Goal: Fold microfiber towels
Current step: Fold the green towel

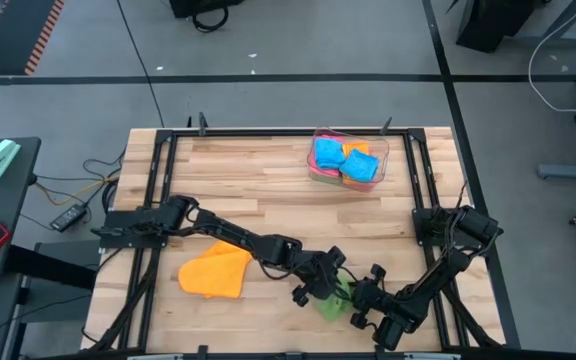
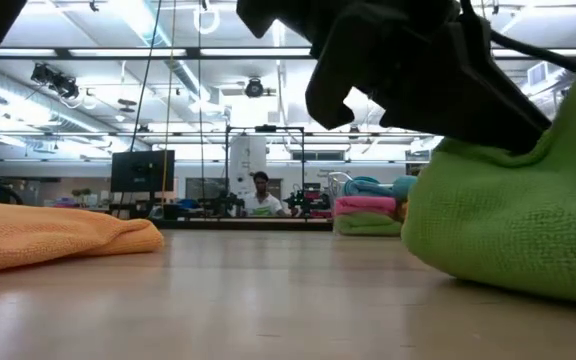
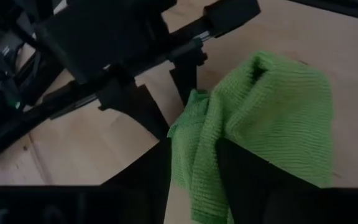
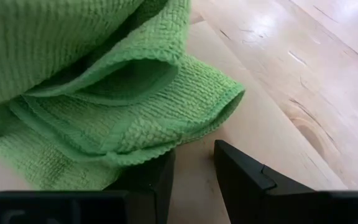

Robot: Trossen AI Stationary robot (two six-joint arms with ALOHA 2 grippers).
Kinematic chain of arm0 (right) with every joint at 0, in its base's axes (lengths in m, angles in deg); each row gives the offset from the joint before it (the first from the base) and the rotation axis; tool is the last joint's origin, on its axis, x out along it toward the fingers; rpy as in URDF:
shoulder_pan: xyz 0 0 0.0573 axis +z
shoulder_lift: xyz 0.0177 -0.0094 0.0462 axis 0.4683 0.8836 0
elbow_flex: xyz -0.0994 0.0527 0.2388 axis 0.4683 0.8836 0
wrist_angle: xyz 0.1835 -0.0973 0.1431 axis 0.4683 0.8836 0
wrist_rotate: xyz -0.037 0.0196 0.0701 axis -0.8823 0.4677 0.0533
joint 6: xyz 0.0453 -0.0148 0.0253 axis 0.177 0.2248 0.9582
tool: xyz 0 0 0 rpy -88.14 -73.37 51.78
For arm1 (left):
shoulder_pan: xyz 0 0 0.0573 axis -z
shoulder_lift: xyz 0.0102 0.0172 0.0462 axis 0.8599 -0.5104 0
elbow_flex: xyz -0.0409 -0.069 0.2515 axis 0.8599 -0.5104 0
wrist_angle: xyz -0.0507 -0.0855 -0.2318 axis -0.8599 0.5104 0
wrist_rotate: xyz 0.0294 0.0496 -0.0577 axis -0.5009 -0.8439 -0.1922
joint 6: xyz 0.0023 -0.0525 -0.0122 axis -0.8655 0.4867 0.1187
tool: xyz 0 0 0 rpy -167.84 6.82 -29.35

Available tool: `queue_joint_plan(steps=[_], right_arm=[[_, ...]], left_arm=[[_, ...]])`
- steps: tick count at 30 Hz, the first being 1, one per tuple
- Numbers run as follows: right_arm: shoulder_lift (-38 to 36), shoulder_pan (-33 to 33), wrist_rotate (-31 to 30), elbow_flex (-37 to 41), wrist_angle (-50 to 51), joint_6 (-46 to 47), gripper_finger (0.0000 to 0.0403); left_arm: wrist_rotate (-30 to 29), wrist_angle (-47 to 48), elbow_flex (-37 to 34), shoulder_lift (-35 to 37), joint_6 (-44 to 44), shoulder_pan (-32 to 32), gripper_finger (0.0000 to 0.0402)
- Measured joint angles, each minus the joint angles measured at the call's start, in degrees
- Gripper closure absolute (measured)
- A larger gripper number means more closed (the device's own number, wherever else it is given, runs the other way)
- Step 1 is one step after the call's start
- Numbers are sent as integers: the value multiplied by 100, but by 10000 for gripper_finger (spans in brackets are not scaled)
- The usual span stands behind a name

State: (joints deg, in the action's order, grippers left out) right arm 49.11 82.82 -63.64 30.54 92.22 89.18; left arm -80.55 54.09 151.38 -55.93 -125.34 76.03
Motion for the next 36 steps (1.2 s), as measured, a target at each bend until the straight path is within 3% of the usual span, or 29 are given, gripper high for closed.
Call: queue_joint_plan(steps=[14, 21, 27, 32, 36], right_arm=[[0, 0, 0, 0, -2, 37, 277], [0, 0, -22, 0, -7, 71, 277], [2, 0, -42, 0, -10, 70, 277], [4, 0, -44, -11, 1, 90, 277], [8, -3, 16, -99, 131, 55, 277]], left_arm=[[-100, -3, 49, 20, 278, 21, 283], [-13, 840, 58, 506, 226, 21, 302], [489, 2018, 64, 965, 351, 16, 315], [1614, 3201, 27, 991, 730, 13, 319], [1659, 3421, -234, 900, 767, 123, 313]])
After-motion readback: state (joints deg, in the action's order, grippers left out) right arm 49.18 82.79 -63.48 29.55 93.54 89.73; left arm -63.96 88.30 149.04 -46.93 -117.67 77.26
